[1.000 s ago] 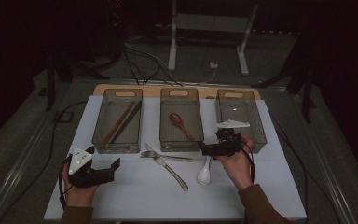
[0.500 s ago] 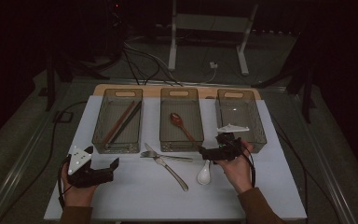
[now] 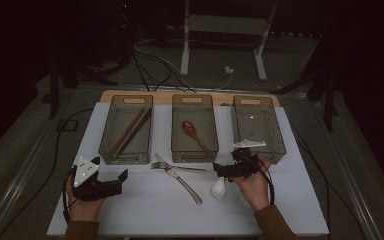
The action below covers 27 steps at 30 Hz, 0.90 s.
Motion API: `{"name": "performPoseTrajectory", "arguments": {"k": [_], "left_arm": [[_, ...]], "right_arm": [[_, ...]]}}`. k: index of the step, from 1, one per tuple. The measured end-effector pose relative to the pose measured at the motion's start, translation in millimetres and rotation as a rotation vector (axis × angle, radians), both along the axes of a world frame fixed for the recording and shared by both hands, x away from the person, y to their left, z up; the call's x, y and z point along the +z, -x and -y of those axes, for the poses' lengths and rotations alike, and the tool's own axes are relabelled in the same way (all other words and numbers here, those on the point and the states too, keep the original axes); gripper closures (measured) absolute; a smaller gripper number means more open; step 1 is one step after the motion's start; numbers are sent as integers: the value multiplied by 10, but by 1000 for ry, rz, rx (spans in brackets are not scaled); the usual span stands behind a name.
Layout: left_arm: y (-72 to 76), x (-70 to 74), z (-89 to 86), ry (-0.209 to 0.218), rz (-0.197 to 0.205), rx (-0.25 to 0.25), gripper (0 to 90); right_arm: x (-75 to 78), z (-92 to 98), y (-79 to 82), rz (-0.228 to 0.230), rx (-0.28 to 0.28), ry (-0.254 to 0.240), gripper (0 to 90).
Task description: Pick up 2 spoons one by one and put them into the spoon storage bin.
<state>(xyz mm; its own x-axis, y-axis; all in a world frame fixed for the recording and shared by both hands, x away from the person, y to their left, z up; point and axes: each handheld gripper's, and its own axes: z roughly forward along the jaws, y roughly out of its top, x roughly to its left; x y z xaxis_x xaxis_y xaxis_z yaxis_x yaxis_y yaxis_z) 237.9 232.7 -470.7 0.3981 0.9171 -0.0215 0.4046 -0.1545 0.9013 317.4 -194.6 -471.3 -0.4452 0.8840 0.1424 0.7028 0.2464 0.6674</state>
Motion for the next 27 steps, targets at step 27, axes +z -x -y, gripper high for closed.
{"name": "performPoseTrajectory", "arguments": {"k": [27], "left_arm": [[0,-7,19,-6,-1,-1,6]], "right_arm": [[-191,-38,37,-62,-19,27,102]]}}
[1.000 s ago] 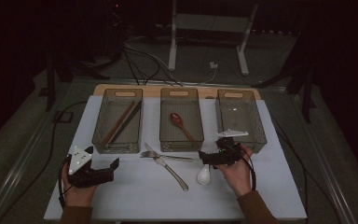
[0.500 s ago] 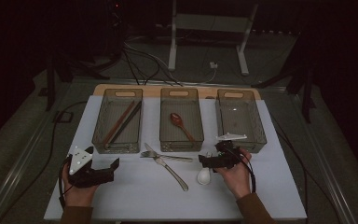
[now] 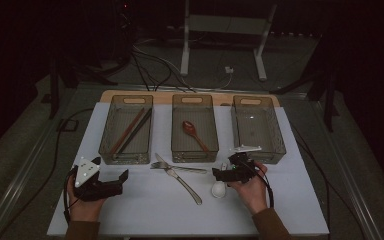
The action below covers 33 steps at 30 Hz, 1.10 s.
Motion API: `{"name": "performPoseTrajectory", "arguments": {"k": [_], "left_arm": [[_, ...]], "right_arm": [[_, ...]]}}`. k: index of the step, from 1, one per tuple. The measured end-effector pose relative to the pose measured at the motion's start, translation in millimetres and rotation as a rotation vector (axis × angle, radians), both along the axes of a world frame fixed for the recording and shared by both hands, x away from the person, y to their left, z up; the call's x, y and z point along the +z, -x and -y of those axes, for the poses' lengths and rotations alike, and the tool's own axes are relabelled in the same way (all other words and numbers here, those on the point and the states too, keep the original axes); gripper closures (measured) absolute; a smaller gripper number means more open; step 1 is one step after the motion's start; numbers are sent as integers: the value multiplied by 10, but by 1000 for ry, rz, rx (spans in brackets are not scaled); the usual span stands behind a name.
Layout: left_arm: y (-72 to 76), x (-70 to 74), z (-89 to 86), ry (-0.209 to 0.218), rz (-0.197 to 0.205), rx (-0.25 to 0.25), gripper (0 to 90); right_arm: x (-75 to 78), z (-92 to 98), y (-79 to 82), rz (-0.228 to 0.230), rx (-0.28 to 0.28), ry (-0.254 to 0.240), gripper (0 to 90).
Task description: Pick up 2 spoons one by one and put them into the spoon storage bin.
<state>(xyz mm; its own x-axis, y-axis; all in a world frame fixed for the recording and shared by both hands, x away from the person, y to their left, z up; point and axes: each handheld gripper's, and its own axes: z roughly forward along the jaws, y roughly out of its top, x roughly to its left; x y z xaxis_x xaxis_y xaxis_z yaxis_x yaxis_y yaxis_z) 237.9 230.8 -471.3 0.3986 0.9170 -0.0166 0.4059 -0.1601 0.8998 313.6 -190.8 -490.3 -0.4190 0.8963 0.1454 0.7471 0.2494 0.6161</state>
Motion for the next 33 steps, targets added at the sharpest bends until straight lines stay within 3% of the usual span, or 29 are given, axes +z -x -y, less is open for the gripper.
{"name": "performPoseTrajectory", "arguments": {"k": [4,9,18,21,25,29,33], "left_arm": [[0,0,4,0,1,-1,6],[0,-1,8,0,1,-1,6],[-1,-1,9,-1,0,0,6],[-3,-3,13,-3,-2,-2,6],[-5,-5,17,-5,-5,-4,6],[0,0,12,-1,0,0,6],[-3,-5,18,-6,-5,-3,6]], "right_arm": [[-11,-8,1,-8,6,0,222],[-47,-30,7,-49,32,-4,383],[-168,-47,1,-116,4,36,463],[-173,-73,9,-96,1,59,511],[-178,-136,27,-88,62,52,624],[-180,-223,68,-54,118,127,713],[-174,-198,65,-70,138,110,775]]}}
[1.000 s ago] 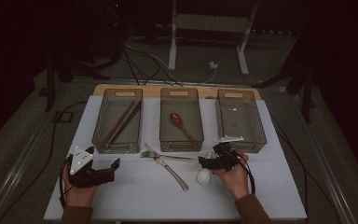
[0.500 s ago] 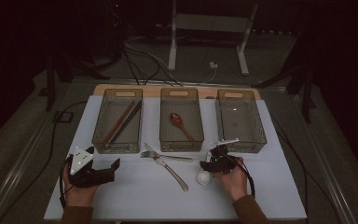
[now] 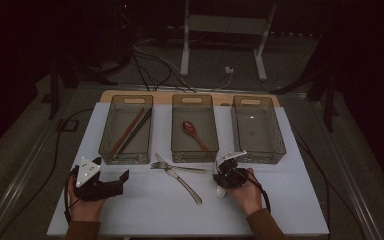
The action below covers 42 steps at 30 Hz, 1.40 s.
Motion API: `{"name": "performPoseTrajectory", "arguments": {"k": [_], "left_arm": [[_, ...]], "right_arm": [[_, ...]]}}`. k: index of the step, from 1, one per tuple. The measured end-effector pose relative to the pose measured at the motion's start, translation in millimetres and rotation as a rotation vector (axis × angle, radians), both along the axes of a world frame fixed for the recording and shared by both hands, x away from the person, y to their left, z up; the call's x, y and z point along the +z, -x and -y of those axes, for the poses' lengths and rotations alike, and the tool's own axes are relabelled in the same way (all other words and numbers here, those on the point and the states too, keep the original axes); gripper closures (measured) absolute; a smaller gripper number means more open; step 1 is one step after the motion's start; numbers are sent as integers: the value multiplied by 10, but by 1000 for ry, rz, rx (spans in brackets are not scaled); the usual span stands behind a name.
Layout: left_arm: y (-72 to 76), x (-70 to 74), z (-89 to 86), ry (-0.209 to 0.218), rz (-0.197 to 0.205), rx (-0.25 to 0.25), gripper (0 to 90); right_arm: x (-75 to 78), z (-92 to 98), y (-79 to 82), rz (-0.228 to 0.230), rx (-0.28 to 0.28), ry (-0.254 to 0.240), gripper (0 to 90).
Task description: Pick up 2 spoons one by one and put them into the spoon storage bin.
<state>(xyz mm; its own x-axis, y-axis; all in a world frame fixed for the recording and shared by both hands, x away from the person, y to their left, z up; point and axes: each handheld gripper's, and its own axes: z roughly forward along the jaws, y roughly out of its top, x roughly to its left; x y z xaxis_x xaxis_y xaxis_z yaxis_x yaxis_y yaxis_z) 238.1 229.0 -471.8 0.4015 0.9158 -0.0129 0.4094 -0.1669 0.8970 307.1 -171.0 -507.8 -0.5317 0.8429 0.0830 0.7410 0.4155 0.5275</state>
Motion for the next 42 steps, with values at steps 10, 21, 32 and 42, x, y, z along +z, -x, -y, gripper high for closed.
{"name": "performPoseTrajectory", "arguments": {"k": [10,21,32,42], "left_arm": [[-3,-4,-1,0,-3,1,6],[-4,-5,-7,6,-6,2,6],[-13,-17,-15,4,-11,4,6],[-11,-13,-12,4,-7,4,6]], "right_arm": [[9,40,15,-23,55,2,842],[13,25,28,-11,68,20,845],[21,17,62,-7,85,24,848],[96,35,115,24,86,0,849]]}}
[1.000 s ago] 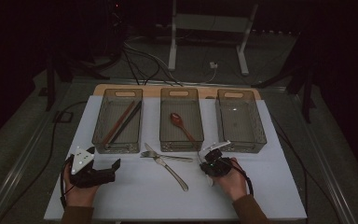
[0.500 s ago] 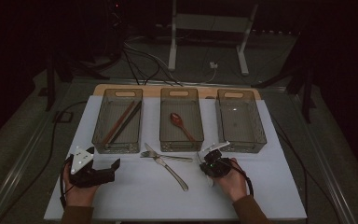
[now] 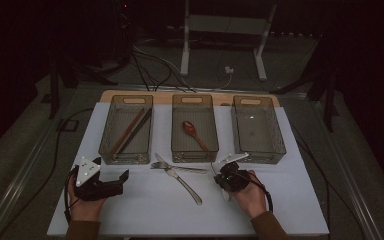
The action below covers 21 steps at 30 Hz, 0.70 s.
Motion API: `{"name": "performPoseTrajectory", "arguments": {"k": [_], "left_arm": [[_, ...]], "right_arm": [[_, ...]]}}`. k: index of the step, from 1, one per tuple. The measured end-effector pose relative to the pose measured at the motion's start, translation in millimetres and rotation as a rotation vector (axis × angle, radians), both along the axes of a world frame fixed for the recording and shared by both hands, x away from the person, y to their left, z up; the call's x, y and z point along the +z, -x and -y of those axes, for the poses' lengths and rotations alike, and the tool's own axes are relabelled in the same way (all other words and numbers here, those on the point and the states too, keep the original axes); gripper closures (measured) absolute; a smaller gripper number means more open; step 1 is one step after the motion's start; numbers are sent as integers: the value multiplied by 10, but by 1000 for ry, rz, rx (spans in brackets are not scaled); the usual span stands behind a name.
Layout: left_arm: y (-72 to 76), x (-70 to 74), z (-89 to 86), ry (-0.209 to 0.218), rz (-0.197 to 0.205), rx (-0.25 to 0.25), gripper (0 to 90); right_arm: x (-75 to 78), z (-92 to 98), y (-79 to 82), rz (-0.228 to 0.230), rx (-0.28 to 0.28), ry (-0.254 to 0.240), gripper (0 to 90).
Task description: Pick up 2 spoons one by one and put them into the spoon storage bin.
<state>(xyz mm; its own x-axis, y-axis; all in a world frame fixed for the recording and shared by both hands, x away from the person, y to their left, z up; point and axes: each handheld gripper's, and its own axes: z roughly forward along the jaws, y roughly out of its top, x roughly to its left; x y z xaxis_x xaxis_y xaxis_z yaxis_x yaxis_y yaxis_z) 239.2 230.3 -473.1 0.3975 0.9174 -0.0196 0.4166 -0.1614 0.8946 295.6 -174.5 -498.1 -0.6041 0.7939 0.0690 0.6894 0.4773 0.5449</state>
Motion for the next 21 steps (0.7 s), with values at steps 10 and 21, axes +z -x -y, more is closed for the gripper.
{"name": "performPoseTrajectory", "arguments": {"k": [10,21], "left_arm": [[-3,-3,5,5,-2,-2,6],[-6,0,8,2,-4,-7,6]], "right_arm": [[91,53,20,26,-14,-32,849],[245,97,32,61,-33,-76,849]]}}
